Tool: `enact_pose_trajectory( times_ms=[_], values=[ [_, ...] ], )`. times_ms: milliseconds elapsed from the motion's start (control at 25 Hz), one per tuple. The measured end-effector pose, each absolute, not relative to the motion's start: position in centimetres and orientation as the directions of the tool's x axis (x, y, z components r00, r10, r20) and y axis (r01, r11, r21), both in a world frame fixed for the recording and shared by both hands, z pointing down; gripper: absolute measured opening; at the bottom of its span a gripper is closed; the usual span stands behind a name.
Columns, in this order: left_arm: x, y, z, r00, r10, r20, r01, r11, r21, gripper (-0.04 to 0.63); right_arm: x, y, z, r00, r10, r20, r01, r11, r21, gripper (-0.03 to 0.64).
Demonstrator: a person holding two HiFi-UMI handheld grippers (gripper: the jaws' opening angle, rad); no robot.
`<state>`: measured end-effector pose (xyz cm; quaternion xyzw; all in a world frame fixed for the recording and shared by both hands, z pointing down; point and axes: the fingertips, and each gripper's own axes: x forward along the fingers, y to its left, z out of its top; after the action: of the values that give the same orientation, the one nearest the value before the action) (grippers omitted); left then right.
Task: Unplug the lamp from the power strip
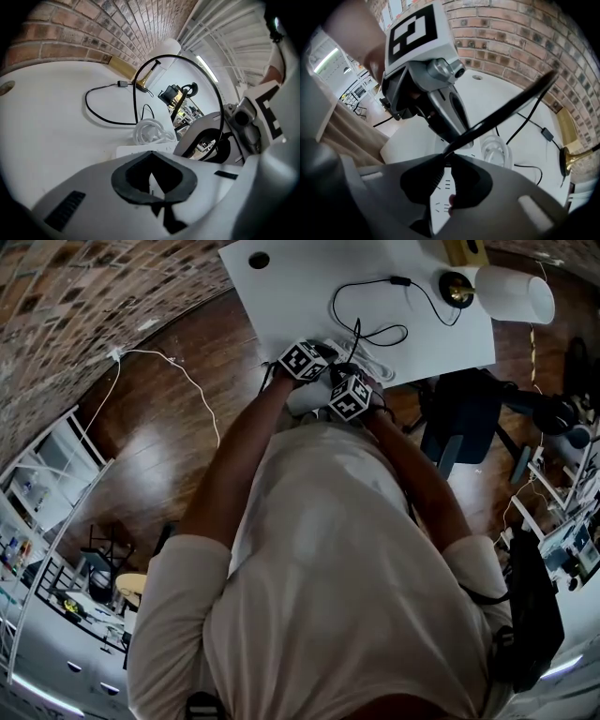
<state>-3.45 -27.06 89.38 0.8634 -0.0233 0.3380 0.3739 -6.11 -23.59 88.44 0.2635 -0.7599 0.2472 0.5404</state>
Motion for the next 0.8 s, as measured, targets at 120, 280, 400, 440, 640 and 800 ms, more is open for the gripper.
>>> enact_pose_trajectory(
  times_ms=[120, 280, 400, 440, 640, 800],
  values=[
    [-3.54, -27.24, 89.30, 0.772, 0.198, 0.604, -0.288, -0.739, 0.610, 0.000, -6.23, -23.92, 88.40, -0.266, -0.089, 0.960, -0.681, 0.722, -0.122, 0.043],
    [-3.50, -27.19, 89.51, 0.770, 0.176, 0.613, -0.297, -0.751, 0.589, 0.000, -6.20, -23.50, 88.56, -0.235, -0.090, 0.968, -0.664, 0.743, -0.092, 0.043],
    [-3.44, -27.25, 89.37, 0.773, 0.162, 0.614, -0.312, -0.745, 0.590, 0.000, -6.03, -23.49, 88.61, -0.214, -0.097, 0.972, -0.662, 0.746, -0.071, 0.043],
    [-3.51, -27.33, 89.32, 0.772, 0.157, 0.615, -0.320, -0.742, 0.590, 0.000, -6.04, -23.49, 88.56, -0.213, -0.095, 0.973, -0.663, 0.745, -0.073, 0.043],
    [-3.47, -27.60, 89.45, 0.779, 0.130, 0.614, -0.328, -0.750, 0.574, 0.000, -6.34, -23.37, 88.43, -0.218, -0.080, 0.973, -0.651, 0.754, -0.084, 0.043],
    [-3.65, -27.49, 89.61, 0.767, 0.122, 0.630, -0.324, -0.773, 0.545, 0.000, -6.42, -23.22, 88.33, -0.224, -0.071, 0.972, -0.653, 0.751, -0.096, 0.043]
  ],
)
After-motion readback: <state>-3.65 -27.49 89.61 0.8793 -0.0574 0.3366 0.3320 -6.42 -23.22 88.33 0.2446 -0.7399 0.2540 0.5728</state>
